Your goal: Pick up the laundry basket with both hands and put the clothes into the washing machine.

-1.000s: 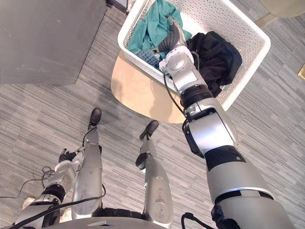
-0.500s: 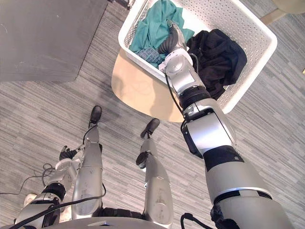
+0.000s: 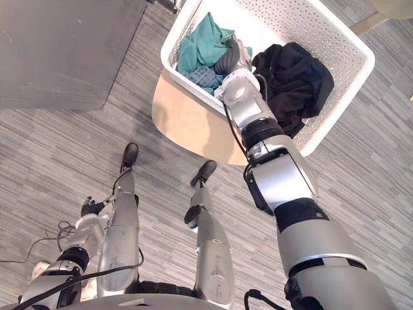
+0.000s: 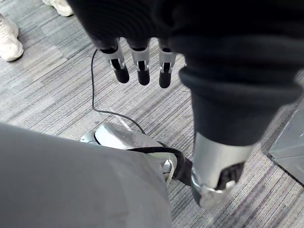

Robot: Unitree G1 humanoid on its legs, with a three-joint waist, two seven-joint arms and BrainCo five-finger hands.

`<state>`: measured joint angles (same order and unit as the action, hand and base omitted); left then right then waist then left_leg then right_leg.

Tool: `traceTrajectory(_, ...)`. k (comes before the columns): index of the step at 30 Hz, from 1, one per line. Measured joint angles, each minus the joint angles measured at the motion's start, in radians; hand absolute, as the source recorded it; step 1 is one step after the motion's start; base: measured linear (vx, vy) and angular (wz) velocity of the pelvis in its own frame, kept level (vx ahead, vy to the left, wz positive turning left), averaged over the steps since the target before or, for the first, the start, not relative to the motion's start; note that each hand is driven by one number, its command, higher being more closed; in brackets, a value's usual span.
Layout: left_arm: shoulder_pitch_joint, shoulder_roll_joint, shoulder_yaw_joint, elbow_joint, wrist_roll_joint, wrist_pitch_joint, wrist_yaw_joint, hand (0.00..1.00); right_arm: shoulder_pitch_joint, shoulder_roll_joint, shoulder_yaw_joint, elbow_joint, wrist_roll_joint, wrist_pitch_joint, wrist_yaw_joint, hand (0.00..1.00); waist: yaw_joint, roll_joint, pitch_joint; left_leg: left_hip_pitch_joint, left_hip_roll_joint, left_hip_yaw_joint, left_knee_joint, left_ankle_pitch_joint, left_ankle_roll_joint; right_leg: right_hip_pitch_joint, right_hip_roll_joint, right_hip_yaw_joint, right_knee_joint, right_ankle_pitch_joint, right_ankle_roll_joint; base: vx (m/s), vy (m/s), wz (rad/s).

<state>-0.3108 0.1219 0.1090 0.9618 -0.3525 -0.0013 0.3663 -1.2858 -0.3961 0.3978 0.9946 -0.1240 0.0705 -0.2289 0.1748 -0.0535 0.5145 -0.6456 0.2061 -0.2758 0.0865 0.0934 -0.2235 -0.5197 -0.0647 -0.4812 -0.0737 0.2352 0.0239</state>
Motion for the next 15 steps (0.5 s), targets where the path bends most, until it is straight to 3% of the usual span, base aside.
traceTrajectory(7,-0.005,-0.003,-0.003,0.000,-0.010,0.000,0.000,0.00,0.011,0.003,-0.031,0.000,0.025,0.001,-0.001,1.00,0.005,0.000,0.000,0.003,0.000,0.001,0.000,0.006,0.000,0.001,0.000,0.003,0.000,0.006,-0.003,0.00,0.000,0.00)
traceTrajectory(15,-0.005,-0.014,-0.002,0.015,-0.018,0.005,-0.002,0.00,0.071,0.029,-0.219,0.003,0.260,0.004,-0.024,1.00,0.010,0.001,-0.002,0.068,0.000,0.023,0.001,0.007,0.000,0.047,-0.004,0.026,0.007,0.009,-0.006,0.00,0.021,-0.03)
